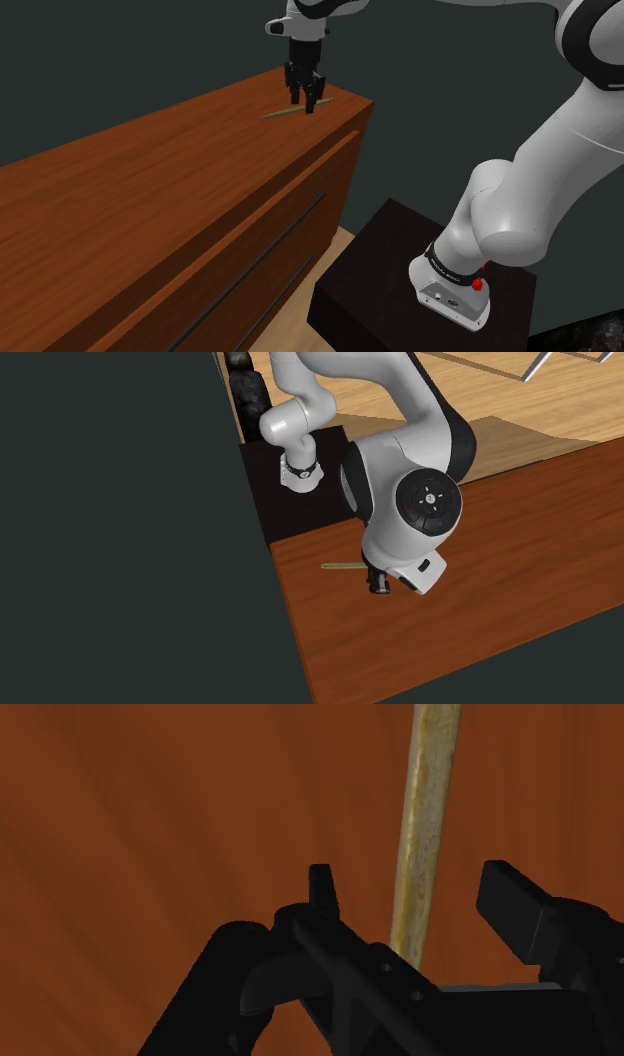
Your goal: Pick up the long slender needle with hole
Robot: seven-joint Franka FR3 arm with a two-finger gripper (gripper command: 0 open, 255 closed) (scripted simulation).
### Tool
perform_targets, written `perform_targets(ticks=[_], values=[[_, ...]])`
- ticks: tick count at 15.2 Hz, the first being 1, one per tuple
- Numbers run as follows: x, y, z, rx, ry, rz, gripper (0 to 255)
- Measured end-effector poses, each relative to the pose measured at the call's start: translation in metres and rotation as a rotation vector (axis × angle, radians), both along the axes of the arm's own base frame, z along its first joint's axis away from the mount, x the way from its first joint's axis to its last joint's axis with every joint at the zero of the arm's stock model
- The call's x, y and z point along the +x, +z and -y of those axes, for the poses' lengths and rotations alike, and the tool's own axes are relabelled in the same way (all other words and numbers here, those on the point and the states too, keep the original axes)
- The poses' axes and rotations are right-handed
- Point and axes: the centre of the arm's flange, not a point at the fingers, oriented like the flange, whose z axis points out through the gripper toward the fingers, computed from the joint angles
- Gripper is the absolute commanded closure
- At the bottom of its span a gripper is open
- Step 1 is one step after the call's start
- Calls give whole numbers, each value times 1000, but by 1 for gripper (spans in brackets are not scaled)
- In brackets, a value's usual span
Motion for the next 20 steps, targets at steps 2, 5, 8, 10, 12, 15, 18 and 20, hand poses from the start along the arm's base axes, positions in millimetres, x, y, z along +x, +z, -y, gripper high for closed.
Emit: perform_targets(ticks=[2,5,8,10,12,15,18,20], values=[[2,4,0,2,-2,24,255],[0,3,0,2,0,11,255],[0,3,0,1,1,7,255],[-1,4,0,1,0,3,255],[-1,10,0,0,1,-3,255],[-1,24,-1,0,1,-5,255],[-1,40,-1,0,1,-5,255],[0,50,-1,0,1,-5,255]])
